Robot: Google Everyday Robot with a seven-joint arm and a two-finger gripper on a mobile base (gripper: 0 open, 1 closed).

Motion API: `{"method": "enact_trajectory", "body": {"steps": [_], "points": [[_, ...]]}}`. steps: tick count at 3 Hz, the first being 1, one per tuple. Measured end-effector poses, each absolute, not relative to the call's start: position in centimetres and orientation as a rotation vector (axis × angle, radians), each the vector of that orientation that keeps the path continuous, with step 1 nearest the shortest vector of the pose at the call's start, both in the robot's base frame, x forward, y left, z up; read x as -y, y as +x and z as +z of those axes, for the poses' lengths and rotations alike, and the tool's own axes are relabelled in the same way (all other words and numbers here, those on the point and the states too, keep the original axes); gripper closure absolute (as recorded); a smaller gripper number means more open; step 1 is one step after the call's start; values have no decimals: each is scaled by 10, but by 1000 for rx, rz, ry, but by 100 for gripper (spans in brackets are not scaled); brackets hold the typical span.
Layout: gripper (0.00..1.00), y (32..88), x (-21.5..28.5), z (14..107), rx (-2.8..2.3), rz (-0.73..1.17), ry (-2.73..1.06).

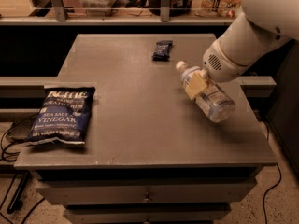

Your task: Move blue plastic bottle near blue chip bag

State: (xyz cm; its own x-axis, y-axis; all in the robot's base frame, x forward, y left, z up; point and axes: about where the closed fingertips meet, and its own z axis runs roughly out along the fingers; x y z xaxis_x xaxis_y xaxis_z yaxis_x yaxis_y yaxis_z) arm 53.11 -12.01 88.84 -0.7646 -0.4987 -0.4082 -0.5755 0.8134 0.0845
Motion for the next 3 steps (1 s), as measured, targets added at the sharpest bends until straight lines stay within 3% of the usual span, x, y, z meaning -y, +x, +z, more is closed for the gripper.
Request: {"method": "enact_trajectory", "body": {"steps": [3], "points": [[100, 513, 79, 920, -2468, 405, -1014]]}}
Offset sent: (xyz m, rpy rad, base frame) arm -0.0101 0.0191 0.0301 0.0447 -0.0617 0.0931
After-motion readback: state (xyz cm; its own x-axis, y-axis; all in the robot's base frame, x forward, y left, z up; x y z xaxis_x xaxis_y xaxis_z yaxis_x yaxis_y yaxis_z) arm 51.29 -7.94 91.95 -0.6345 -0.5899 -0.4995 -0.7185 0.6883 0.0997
